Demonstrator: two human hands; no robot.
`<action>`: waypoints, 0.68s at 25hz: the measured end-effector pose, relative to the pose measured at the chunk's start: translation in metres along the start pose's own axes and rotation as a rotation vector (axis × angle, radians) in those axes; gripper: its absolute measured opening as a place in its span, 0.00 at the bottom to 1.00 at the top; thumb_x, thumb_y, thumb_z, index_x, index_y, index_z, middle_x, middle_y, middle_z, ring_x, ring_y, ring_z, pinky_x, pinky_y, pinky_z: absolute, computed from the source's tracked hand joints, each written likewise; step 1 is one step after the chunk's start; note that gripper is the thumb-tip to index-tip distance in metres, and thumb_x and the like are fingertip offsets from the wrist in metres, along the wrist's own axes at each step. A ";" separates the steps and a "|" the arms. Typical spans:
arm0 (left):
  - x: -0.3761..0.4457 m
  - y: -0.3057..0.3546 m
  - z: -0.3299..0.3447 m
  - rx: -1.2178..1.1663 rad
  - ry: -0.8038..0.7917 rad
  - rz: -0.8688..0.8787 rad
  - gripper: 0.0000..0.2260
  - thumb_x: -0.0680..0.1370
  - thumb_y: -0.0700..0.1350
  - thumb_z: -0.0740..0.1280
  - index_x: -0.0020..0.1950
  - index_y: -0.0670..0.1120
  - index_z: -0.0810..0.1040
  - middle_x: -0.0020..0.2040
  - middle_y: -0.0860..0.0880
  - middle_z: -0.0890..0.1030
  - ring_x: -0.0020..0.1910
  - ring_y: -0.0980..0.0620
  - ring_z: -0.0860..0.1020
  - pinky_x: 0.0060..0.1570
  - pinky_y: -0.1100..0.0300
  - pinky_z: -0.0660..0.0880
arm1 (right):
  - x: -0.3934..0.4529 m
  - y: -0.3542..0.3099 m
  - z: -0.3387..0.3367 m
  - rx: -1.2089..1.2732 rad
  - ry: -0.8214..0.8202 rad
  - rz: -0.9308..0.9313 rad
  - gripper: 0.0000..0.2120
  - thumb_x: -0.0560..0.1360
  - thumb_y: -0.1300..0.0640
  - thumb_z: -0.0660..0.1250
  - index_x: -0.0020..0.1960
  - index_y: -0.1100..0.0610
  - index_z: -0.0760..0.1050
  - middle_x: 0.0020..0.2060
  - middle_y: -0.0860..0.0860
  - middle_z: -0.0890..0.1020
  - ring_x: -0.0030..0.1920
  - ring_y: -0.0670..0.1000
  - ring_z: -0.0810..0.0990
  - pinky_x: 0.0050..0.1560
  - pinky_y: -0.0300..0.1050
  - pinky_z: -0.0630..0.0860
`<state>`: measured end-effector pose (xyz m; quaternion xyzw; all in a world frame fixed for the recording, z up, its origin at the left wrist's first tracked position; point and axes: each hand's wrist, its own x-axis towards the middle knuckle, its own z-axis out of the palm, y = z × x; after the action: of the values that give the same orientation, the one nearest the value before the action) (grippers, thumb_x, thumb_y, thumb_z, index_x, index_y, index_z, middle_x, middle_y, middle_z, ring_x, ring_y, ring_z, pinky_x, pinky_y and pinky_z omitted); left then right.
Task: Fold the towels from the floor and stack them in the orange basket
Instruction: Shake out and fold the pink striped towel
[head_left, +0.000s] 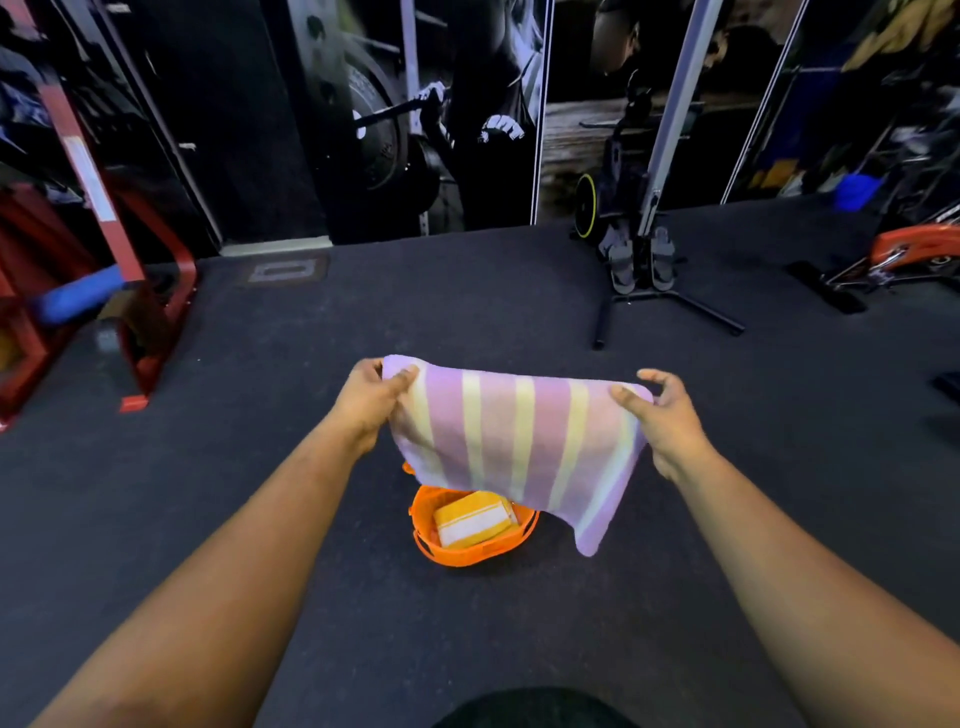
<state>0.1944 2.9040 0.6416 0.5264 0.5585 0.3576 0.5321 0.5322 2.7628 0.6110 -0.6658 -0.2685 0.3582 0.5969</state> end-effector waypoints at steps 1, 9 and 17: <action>-0.001 0.009 0.001 0.041 0.042 0.028 0.24 0.79 0.47 0.72 0.71 0.40 0.71 0.62 0.42 0.79 0.60 0.41 0.80 0.57 0.50 0.79 | 0.001 -0.004 0.002 -0.028 0.023 -0.043 0.18 0.75 0.57 0.76 0.60 0.53 0.74 0.54 0.53 0.80 0.49 0.52 0.82 0.51 0.49 0.81; 0.001 0.043 -0.012 0.330 -0.179 0.235 0.38 0.69 0.37 0.81 0.75 0.44 0.69 0.62 0.47 0.78 0.58 0.50 0.79 0.57 0.55 0.80 | 0.019 -0.040 -0.015 -0.489 -0.290 -0.243 0.31 0.68 0.65 0.78 0.67 0.50 0.72 0.60 0.50 0.78 0.57 0.51 0.80 0.53 0.42 0.79; 0.003 0.063 -0.013 1.250 0.151 0.504 0.15 0.72 0.63 0.72 0.51 0.54 0.82 0.53 0.50 0.79 0.58 0.45 0.76 0.55 0.44 0.73 | 0.011 -0.054 -0.015 -0.748 -0.014 -0.494 0.10 0.68 0.58 0.76 0.45 0.46 0.80 0.44 0.45 0.83 0.44 0.48 0.81 0.43 0.48 0.79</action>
<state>0.1950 2.9207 0.7033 0.8228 0.5561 0.1165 -0.0123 0.5550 2.7701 0.6632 -0.7492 -0.5348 0.0876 0.3807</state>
